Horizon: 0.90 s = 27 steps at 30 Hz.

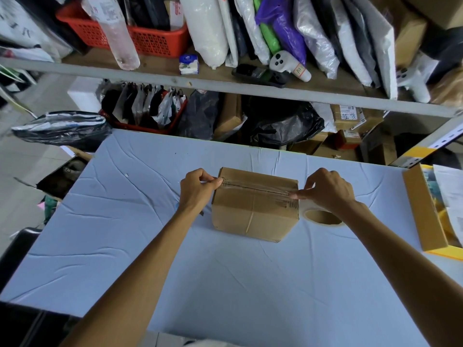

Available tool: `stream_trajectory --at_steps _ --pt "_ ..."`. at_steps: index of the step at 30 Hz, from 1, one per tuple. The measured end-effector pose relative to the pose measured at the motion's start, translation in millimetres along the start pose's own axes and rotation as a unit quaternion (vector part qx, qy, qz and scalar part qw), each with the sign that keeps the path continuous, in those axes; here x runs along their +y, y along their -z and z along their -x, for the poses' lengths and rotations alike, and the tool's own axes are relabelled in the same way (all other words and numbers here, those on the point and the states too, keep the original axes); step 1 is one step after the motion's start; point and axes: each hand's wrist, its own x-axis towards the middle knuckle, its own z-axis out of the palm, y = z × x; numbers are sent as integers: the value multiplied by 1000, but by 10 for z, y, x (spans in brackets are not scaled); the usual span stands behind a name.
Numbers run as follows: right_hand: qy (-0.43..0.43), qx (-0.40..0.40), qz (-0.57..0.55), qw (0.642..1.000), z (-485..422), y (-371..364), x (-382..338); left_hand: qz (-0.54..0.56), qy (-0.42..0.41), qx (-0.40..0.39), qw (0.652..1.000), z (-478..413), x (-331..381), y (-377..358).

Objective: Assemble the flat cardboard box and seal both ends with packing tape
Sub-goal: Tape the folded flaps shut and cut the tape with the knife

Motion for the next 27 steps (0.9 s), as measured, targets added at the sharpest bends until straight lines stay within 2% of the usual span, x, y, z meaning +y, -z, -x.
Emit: stream_trajectory --at_steps 6,11,16,20,27 --pt "31 5 -30 999 21 -46 72 3 -11 -6 1000 -27 -11 31" --pt "-4 18 -15 1000 6 -102 62 10 -13 -4 1000 -19 -35 20" --pt "-47 13 -4 999 -77 -121 12 32 38 -13 999 -61 -53 25" --pt "-36 18 2 999 -68 -135 15 65 99 -31 993 -116 -67 28" --pt "-10 20 -5 1000 -54 -152 34 36 107 -47 992 -207 -116 2"
